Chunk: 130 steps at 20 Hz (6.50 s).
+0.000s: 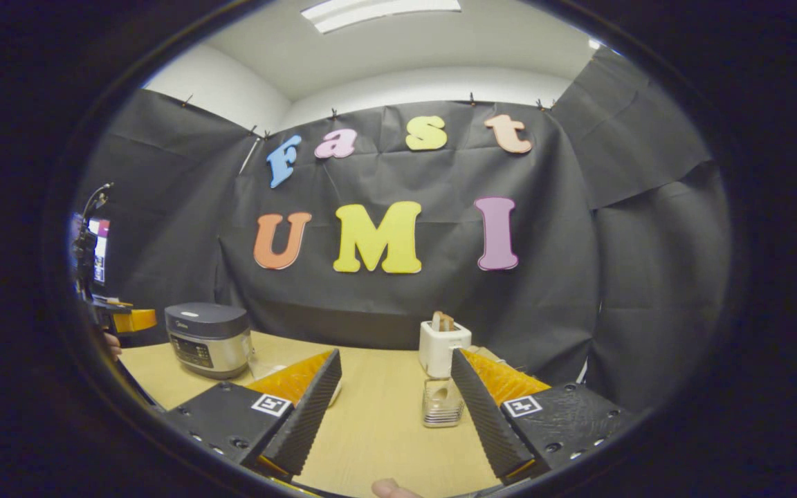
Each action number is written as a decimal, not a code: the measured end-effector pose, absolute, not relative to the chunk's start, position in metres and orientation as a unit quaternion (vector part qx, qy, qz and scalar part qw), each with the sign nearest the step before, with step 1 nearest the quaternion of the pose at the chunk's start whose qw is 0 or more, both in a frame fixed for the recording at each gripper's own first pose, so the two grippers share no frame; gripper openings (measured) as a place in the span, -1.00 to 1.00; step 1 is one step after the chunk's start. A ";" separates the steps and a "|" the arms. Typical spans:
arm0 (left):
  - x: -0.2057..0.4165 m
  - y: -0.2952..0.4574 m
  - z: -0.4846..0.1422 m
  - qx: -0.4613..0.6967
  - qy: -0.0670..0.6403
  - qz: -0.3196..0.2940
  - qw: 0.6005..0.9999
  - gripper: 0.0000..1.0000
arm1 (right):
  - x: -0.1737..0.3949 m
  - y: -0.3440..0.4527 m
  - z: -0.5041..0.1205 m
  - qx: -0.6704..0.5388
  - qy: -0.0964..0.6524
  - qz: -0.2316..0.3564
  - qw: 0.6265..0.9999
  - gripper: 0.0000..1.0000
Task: Close the left gripper, press the button to open the rice cooker; take a wooden spoon from the chopstick holder with the right hand, scoop a spoonful of rice and pour it into the rice cooker, then put the wooden spoon back into the chopstick holder.
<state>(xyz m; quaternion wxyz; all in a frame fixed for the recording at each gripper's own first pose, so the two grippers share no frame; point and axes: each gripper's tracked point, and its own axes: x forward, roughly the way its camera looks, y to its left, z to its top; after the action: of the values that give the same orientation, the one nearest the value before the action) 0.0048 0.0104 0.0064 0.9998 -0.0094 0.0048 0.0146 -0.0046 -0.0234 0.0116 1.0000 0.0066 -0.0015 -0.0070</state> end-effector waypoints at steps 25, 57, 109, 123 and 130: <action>0.180 0.063 -0.010 -0.012 0.184 0.024 0.983 -0.94 | -0.008 -0.051 0.015 0.020 0.002 -0.012 1.000 0.92; 0.089 0.052 0.109 -0.027 0.079 0.021 0.996 0.22 | 0.001 -0.065 0.006 0.015 0.008 -0.023 1.000 0.94; -0.001 0.003 0.042 -0.036 -0.033 -0.068 0.996 0.96 | 0.236 -0.078 -0.003 -0.024 0.182 -0.052 0.982 -0.67; 0.001 0.020 0.042 0.024 -0.028 -0.079 0.996 0.95 | 0.280 0.190 0.027 -0.090 0.143 0.055 0.984 -0.68; 0.006 0.047 0.042 -0.025 -0.017 -0.070 0.997 0.96 | 0.316 0.244 -0.031 -0.151 0.126 0.045 0.979 -0.67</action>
<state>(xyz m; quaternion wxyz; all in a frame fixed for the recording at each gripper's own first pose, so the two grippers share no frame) 0.0056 0.0472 0.0419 0.9971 -0.0250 -0.0172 -0.0700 0.3157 0.2438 -0.0313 0.9794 -0.1509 0.1261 0.0455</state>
